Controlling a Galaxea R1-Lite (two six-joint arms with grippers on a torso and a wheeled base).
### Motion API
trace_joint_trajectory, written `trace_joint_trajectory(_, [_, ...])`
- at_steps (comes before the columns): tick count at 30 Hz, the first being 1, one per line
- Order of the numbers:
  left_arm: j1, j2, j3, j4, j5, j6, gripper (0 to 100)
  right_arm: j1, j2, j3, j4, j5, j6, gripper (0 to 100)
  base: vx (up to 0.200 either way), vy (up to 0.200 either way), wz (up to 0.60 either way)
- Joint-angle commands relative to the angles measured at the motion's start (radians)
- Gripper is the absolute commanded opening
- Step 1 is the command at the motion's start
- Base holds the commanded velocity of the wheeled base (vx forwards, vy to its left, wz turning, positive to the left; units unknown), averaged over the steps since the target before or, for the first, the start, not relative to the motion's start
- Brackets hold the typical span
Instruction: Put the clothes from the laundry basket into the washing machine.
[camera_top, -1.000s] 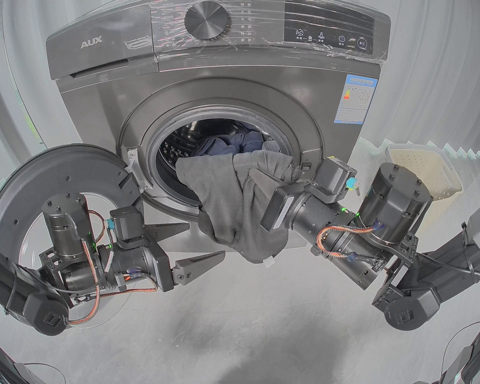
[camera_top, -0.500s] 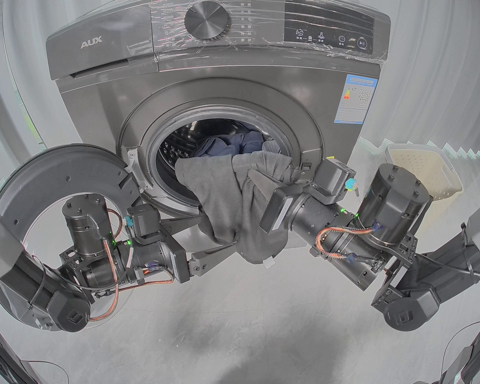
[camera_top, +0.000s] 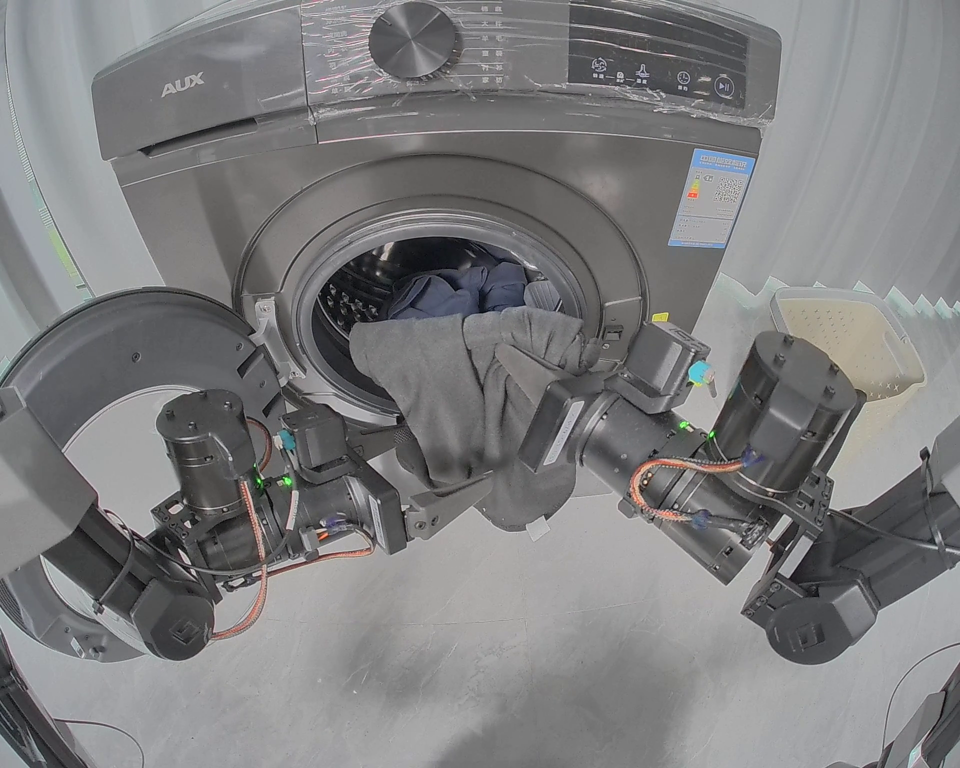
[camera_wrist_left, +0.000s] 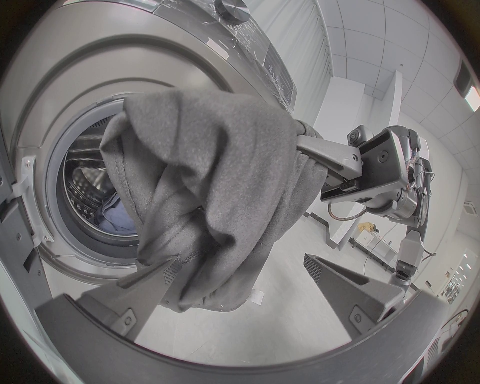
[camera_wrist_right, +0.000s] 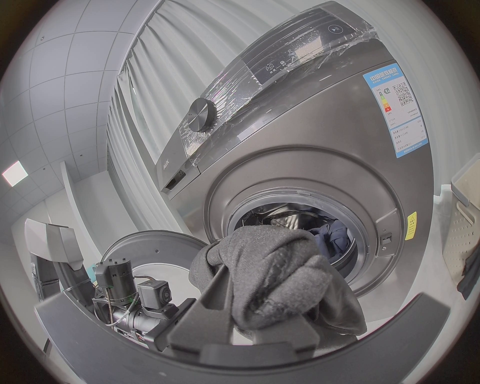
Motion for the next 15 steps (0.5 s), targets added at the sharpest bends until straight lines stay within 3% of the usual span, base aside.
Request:
trace_joint_trajectory(1, [0.001,0.034,-0.026,-0.018,0.002,-0.004,100,0.000,0.000,0.005,-0.001,0.001,0.001,0,0.000,0.000,0.00])
trace_joint_trajectory(6, [0.001,0.077,-0.053,-0.073,0.045,-0.011,100,0.000,0.000,0.016,-0.015,0.000,0.000,0,0.000,0.000,0.00])
trace_joint_trajectory(15, [0.001,0.121,-0.069,-0.091,0.055,-0.011,100,0.000,0.000,0.017,-0.023,0.000,0.000,0,0.000,0.000,0.00])
